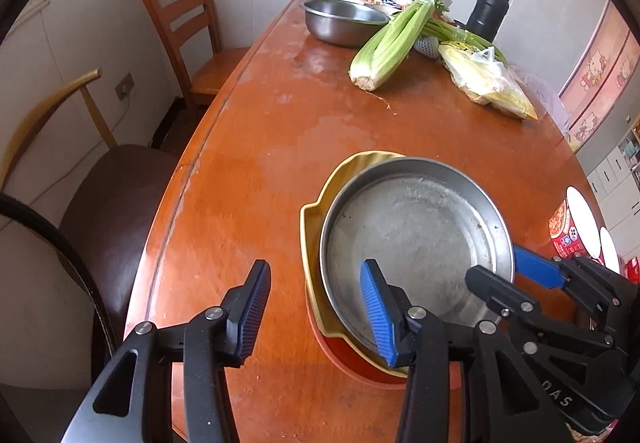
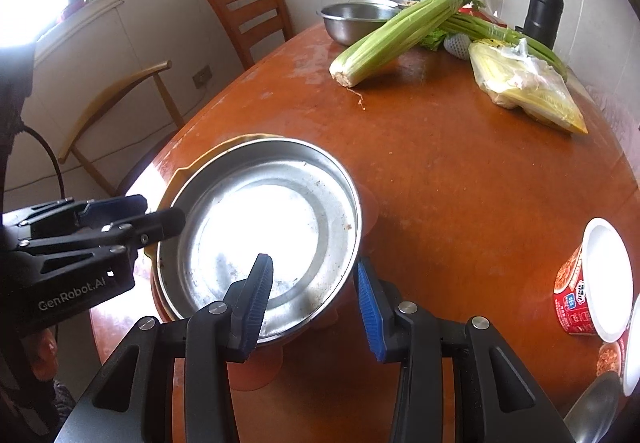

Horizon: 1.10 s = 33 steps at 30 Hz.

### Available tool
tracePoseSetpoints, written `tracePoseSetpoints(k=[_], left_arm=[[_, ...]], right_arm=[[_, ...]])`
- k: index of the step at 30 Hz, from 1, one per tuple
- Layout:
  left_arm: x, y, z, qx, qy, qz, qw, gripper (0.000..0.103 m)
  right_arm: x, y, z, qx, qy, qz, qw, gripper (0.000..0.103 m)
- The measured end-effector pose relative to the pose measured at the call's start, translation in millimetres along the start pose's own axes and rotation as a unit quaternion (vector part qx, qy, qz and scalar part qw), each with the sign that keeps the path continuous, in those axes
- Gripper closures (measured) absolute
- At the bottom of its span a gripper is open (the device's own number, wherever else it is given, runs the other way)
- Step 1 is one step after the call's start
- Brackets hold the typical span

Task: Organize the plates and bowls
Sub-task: 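Lower the grey pan onto the yellow plate and open the left tool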

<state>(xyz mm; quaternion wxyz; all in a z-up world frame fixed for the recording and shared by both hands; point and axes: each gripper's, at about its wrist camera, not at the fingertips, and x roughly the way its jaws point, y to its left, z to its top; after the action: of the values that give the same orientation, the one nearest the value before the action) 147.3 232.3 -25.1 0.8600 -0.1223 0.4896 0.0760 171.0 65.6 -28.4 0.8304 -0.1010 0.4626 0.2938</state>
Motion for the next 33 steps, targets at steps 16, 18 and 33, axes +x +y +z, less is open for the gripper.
tracePoseSetpoints(k=[16, 18, 33], left_arm=[[22.6, -15.0, -9.4, -0.008, 0.036, -0.025, 0.9990, 0.052], [22.4, -17.2, -8.4, -0.008, 0.036, -0.025, 0.9990, 0.052], [33.7, -69.2, 5.0, 0.043, 0.041, -0.033, 0.9977, 0.053]], right_arm=[[-7.8, -17.6, -10.6, 0.012, 0.009, 0.003, 1.000, 0.054], [-6.4, -15.4, -11.1, 0.008, 0.010, 0.006, 1.000, 0.054], [-5.2, -50.1, -13.6, 0.039, 0.017, -0.021, 0.999, 0.054]])
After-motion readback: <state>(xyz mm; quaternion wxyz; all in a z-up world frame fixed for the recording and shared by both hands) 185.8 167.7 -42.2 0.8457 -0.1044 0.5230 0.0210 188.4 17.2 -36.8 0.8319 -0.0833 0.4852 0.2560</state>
